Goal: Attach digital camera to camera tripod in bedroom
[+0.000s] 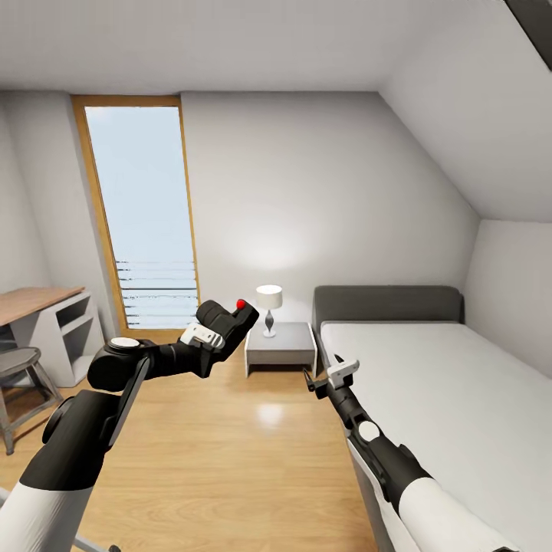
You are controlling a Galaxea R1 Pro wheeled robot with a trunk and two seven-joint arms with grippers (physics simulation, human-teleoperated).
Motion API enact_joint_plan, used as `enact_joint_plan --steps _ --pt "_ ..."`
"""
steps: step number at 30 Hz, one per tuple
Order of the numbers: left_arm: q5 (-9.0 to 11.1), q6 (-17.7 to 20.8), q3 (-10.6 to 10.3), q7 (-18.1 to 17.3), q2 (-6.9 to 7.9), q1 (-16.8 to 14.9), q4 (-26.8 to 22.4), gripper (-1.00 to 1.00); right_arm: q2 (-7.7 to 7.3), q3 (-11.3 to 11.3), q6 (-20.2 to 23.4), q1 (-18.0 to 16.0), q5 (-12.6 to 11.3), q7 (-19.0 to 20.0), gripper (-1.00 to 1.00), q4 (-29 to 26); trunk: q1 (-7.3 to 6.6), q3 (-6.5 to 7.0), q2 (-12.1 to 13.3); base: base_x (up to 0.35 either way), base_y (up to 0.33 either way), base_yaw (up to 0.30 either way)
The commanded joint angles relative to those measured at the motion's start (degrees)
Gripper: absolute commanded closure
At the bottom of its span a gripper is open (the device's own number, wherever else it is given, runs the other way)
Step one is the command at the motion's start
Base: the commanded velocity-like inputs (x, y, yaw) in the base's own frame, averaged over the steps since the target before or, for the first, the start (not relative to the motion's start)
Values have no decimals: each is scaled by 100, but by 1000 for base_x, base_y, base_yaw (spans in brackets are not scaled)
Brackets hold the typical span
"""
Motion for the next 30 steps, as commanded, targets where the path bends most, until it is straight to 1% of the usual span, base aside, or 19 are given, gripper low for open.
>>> enact_joint_plan --steps 1,22,26,30 --pt "-55 14 -3 -65 1 -7 -5 100 1 -5 -24 -7 44 -11 -100 18 -22 10 35 0 0 0" --pt "-51 14 -3 -65 3 -7 -58 100 1 -5 -10 -8 42 -11 -100 83 -483 387 878 0 0 2" --pt "-54 14 -3 -65 3 -7 -58 100 1 -5 -10 -6 41 -12 -100 84 -571 459 1038 0 0 120" --pt "-53 14 -3 -65 0 -7 -58 100 1 -5 -10 -5 38 -12 -100 84 -659 530 1198 0 0 223"
